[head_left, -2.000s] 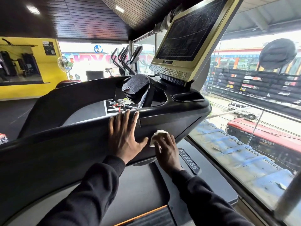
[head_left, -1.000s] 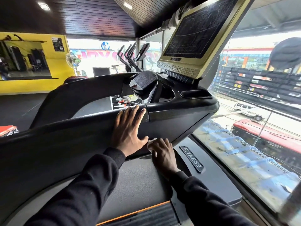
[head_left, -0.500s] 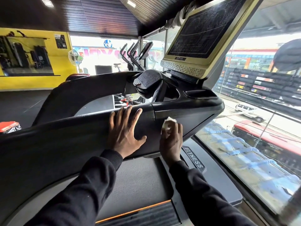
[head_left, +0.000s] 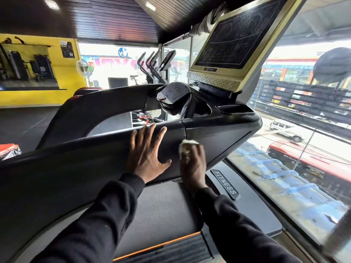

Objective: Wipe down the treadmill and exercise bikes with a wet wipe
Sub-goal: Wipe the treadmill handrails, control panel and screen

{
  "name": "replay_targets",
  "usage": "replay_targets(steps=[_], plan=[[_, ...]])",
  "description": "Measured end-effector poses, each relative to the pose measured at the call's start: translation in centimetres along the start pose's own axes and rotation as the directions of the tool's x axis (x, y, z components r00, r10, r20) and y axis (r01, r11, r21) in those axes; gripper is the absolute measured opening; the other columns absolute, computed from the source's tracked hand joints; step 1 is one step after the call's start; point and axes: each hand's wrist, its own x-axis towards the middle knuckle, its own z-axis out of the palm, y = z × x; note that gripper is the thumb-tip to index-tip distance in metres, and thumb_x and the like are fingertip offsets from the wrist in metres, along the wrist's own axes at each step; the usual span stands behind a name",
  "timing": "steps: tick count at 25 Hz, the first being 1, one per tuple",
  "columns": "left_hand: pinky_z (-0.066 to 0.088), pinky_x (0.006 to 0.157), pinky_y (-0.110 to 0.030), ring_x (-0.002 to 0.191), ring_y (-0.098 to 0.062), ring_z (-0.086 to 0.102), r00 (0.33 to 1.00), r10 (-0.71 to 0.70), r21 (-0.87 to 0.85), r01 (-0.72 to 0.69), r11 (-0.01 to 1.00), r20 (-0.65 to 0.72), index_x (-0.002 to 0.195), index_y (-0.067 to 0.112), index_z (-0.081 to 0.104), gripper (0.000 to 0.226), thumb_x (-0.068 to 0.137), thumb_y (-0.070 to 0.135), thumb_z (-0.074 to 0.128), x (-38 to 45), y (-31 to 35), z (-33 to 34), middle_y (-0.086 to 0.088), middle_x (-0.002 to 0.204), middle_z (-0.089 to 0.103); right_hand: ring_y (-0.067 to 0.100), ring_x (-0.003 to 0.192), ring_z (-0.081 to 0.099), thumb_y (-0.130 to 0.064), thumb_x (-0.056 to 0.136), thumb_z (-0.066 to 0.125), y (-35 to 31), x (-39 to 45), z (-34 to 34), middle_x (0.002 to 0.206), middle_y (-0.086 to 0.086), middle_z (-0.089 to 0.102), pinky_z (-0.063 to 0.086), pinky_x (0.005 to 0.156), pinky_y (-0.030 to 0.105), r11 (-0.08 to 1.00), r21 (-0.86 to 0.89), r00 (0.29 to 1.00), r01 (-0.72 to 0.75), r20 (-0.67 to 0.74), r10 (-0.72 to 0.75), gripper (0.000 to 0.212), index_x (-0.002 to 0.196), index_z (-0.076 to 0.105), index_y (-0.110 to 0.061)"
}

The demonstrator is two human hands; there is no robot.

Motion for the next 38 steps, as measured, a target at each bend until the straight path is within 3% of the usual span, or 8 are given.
replay_targets(steps=[2,7,12,15,22,26,36,38], plan=[[0.013,0.117,-0.051,0.14,-0.033,0.033,1.0,0.013,-0.01,-0.013,1.0,-0.009,0.151,0.025,0.034,0.101,0.064,0.06,0.072,-0.1,-0.3,-0.1,-0.008,0.155,0.033,0.025,0.097,0.054,-0.009,0.093,0.051,0.5,-1.8,-0.1,0.112,0.003,0.055,0.047,0.085,0.036,0.967,-0.007,0.946,0.256,0.208,-0.249,0.023,0.111,0.064,-0.013],[0.011,0.118,-0.051,0.141,-0.034,0.031,1.0,0.015,0.013,-0.016,1.0,0.02,0.152,0.027,0.03,0.109,0.059,0.061,0.076,-0.3,-0.8,-0.2,-0.008,0.156,0.031,0.031,0.09,0.052,-0.021,0.091,0.046,2.0,1.0,-1.3,0.102,0.008,0.05,0.048,0.079,0.041,0.954,-0.023,0.944,-0.298,-0.153,0.292,0.028,0.113,0.059,-0.008],[0.009,0.117,-0.051,0.141,-0.034,0.029,0.999,0.017,0.028,-0.019,0.999,0.041,0.154,0.028,0.026,0.116,0.056,0.063,0.077,-0.5,-0.8,-0.1,-0.007,0.158,0.028,0.028,0.097,0.055,-0.011,0.091,0.05,2.2,-2.2,-0.7,0.11,0.007,0.054,0.048,0.085,0.042,0.989,-0.107,0.961,0.105,0.268,-0.073,0.025,0.113,0.061,-0.013],[0.01,0.117,-0.051,0.141,-0.034,0.03,0.999,0.017,0.038,-0.018,0.999,0.035,0.154,0.028,0.027,0.117,0.054,0.064,0.077,-0.5,-0.8,-0.1,-0.007,0.157,0.028,0.029,0.09,0.053,-0.002,0.083,0.056,2.1,-2.0,-1.0,0.104,0.004,0.049,0.049,0.078,0.039,0.964,-0.143,0.971,-0.223,0.052,0.233,0.027,0.109,0.059,-0.012],[0.013,0.117,-0.053,0.14,-0.034,0.03,1.0,0.018,0.049,-0.02,0.999,0.025,0.153,0.027,0.028,0.119,0.052,0.063,0.078,-0.7,-0.7,0.0,-0.008,0.158,0.028,0.031,0.091,0.053,-0.001,0.082,0.055,2.5,-4.4,-0.4,0.104,0.007,0.048,0.048,0.077,0.039,0.952,-0.14,0.955,-0.273,0.084,0.286,0.024,0.104,0.058,-0.01],[0.012,0.117,-0.053,0.141,-0.034,0.029,0.999,0.037,0.038,-0.039,0.999,0.031,0.153,0.025,0.028,0.112,0.058,0.062,0.072,-0.6,-0.6,-0.3,-0.007,0.159,0.026,0.026,0.094,0.053,0.003,0.085,0.056,0.3,-3.7,0.4,0.108,0.003,0.055,0.048,0.085,0.038,0.987,-0.024,0.956,0.161,0.254,-0.15,0.027,0.106,0.063,-0.012],[0.018,0.116,-0.056,0.14,-0.033,0.032,0.988,-0.125,0.144,0.111,0.983,0.087,0.151,0.027,0.03,0.11,0.058,0.061,0.076,-3.0,-5.1,-2.3,-0.004,0.153,0.032,0.024,0.096,0.053,0.003,0.083,0.059,-2.8,-0.6,2.3,0.111,0.001,0.051,0.045,0.084,0.031,0.977,0.149,0.986,-0.155,-0.031,0.161,0.035,0.115,0.063,-0.01],[0.018,0.116,-0.056,0.141,-0.033,0.031,0.989,-0.117,0.147,0.103,0.984,0.089,0.152,0.028,0.027,0.111,0.059,0.064,0.074,-3.1,-5.1,-2.3,-0.005,0.155,0.031,0.025,0.099,0.054,0.005,0.083,0.059,-4.0,-1.9,3.2,0.113,0.003,0.056,0.047,0.088,0.033,0.989,0.134,0.994,0.059,0.082,-0.071,0.037,0.116,0.065,-0.012]])
